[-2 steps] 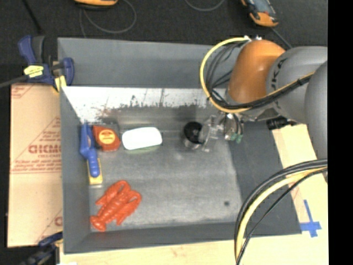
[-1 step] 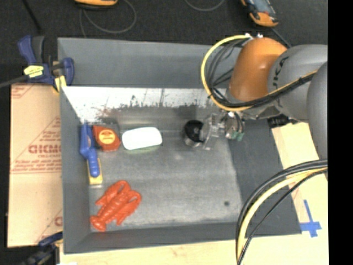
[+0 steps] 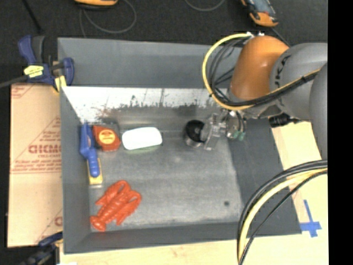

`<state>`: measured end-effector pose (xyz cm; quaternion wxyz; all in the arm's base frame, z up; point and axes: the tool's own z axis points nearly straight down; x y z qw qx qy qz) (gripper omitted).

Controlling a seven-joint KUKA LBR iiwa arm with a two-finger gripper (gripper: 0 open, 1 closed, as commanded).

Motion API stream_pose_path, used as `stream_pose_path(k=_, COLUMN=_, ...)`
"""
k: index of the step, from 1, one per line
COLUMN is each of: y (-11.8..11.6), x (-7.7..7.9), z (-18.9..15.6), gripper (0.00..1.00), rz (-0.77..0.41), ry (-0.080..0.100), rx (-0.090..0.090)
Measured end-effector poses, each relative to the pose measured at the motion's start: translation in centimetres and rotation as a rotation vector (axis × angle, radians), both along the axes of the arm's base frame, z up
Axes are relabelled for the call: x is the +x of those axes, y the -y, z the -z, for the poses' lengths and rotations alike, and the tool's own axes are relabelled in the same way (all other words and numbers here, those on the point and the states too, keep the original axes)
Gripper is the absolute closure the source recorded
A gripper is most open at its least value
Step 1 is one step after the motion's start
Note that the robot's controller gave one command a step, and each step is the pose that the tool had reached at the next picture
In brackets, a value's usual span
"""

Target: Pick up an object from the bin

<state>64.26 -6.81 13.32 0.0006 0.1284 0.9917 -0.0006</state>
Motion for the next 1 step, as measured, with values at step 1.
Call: stream_pose_path(k=1, y=-0.02, x=-0.08, z=-1.69, gripper=1.00, rz=-0.001, ry=-0.003, rx=0.001)
